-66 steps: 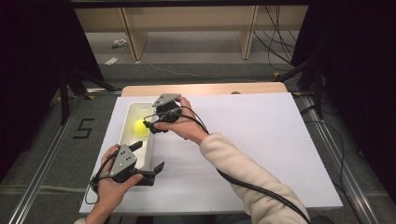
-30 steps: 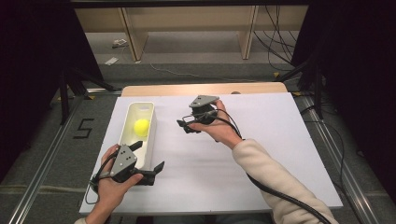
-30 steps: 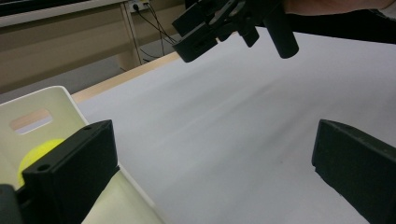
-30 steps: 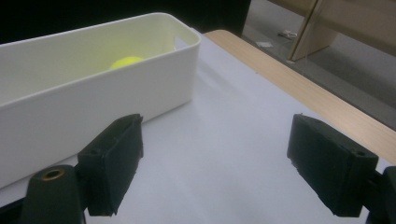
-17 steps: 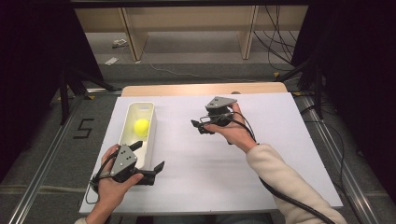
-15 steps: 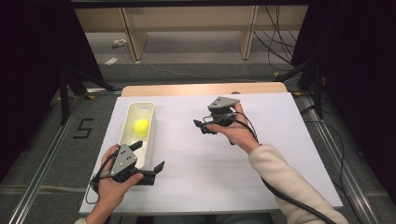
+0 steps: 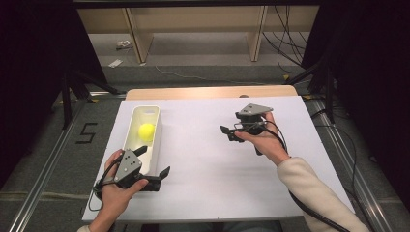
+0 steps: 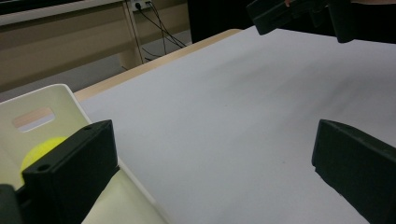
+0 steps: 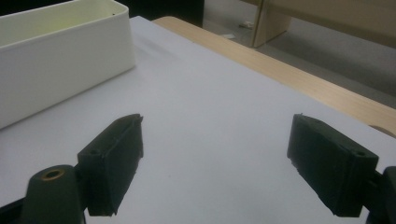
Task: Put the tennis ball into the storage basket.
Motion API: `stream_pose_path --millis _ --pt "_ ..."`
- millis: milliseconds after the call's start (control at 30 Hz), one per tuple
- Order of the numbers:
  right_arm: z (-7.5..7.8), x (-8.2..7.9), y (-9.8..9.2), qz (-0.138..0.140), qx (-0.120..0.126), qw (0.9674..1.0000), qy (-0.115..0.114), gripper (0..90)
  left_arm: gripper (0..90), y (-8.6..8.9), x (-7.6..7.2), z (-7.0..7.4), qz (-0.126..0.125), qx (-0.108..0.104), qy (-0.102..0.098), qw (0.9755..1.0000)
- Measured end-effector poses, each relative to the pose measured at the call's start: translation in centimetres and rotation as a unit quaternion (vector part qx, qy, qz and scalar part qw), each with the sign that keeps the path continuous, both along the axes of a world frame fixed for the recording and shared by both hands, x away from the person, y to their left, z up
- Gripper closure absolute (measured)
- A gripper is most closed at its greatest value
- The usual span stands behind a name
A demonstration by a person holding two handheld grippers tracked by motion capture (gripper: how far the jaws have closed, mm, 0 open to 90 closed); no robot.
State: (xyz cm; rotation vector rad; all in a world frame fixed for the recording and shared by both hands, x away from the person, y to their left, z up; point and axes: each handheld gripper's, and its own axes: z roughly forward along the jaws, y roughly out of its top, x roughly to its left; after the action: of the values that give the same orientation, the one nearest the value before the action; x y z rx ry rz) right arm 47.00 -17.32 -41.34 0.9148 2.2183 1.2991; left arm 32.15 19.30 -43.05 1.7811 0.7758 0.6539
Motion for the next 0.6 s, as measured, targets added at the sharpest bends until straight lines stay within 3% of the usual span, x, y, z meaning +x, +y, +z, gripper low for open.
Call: stream_pose_path --millis 600 --pt "-1.2 -2.8 -5.5 -0.039 -0.001 0.9991 0.014 18.9 0.0 0.0 0.0 0.0 0.002 0.001 -0.001 1.0"
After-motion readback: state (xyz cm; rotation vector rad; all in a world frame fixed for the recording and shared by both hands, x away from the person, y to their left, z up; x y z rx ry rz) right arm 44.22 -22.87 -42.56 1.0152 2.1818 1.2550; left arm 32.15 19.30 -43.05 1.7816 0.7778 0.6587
